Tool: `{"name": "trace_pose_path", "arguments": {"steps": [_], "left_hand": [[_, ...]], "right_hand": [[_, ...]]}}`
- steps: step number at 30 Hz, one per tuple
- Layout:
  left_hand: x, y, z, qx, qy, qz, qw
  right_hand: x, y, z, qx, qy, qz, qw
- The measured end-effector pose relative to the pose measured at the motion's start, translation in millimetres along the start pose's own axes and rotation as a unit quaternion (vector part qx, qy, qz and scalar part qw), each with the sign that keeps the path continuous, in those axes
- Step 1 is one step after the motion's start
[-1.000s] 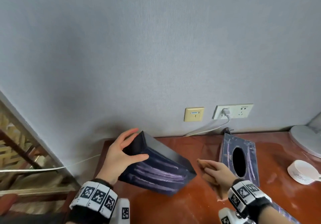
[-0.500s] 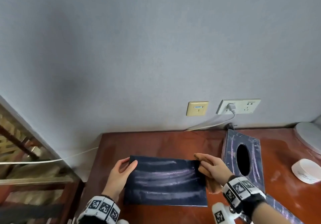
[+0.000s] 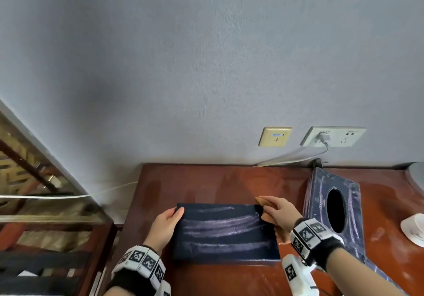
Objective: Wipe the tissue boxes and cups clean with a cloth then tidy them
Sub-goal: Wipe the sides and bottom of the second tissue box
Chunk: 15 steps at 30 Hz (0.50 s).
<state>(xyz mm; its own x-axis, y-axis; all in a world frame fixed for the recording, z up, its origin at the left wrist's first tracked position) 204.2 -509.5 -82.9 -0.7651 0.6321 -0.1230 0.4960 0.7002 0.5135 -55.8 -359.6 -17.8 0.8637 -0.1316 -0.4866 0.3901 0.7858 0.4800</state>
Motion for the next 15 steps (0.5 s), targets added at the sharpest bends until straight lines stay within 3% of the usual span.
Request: {"name": "trace_pose_path", "arguments": {"steps": [4,10,15], "left_hand": [[2,5,-13,0.002,-0.065,-0.012,0.998],[-18,27,-16,0.014,-0.094,-0.116,0.989],[-29,50,-6,0.068,-0.091,-0.139,0.984]], "right_hand": [[4,-4,27,-0.068,0.179,-0.058,0.98],[98,-4,94,-0.237,0.359,0.097,0.898],[159,-7,90,-0.209,0.403,0.152,0.878]]}}
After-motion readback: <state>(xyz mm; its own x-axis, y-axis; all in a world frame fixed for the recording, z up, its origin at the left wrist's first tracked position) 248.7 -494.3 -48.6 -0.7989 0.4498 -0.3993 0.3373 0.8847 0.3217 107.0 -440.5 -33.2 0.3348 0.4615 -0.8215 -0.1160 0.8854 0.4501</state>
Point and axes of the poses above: each hand's wrist, its own y-axis away from the middle knuckle, its own x-axis out of the palm, z = x × y, the point moved 2 cm from there along -y, towards the middle knuckle, and after that the axes turned 9 degrees about z, right-handed, at the moved point
